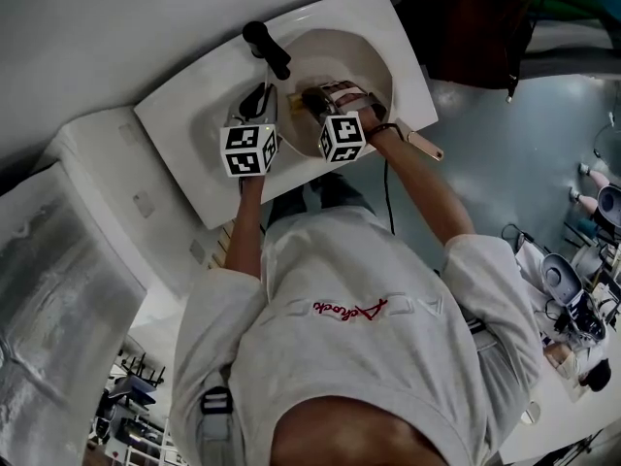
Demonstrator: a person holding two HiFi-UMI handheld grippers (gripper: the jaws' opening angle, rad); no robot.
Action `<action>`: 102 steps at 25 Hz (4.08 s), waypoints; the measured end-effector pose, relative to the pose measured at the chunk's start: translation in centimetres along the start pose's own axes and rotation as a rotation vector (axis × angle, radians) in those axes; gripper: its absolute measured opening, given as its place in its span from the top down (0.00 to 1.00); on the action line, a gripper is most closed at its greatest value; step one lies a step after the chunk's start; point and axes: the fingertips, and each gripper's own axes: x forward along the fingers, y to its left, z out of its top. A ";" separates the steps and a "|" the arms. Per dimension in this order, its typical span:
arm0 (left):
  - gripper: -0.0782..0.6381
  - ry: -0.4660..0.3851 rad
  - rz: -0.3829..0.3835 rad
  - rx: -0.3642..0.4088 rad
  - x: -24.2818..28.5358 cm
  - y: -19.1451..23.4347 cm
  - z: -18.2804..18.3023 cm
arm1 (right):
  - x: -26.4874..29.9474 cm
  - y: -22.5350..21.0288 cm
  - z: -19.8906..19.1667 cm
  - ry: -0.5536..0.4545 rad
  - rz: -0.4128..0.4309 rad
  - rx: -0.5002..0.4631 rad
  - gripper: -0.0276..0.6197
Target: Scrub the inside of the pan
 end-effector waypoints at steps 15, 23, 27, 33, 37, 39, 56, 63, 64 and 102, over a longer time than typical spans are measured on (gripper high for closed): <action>0.82 0.005 0.002 -0.005 0.0 0.0 0.0 | -1.0 2.2 0.0 0.013 0.061 -0.038 0.91; 0.82 0.002 -0.001 -0.010 0.0 0.0 0.1 | -0.3 -5.8 -1.3 0.035 -0.076 0.083 0.91; 0.82 0.006 -0.004 -0.009 0.0 0.0 0.1 | 0.4 -8.8 -2.5 0.056 -0.112 0.136 0.91; 0.82 0.008 -0.013 -0.004 0.0 -0.1 0.1 | 1.2 -10.3 -4.0 0.083 -0.112 0.141 0.91; 0.82 0.010 -0.012 -0.006 0.0 0.0 0.0 | 1.6 -9.7 -4.4 0.095 -0.089 0.125 0.91; 0.82 0.013 -0.013 -0.003 0.1 0.0 0.0 | 1.8 -9.0 -4.4 0.098 -0.078 0.123 0.91; 0.81 0.007 -0.018 -0.003 0.0 0.0 0.0 | -0.1 -2.2 -4.7 0.104 -0.027 0.123 0.91; 0.81 0.008 -0.017 -0.005 0.1 0.0 0.0 | -1.2 1.1 -4.4 0.118 0.038 0.087 0.91; 0.81 0.007 -0.016 -0.007 0.1 0.0 0.0 | -1.3 1.6 -4.3 0.119 0.049 0.077 0.91; 0.82 -0.005 -0.019 -0.023 0.1 -0.1 0.1 | 0.2 -8.8 -7.1 0.172 -0.074 0.109 0.91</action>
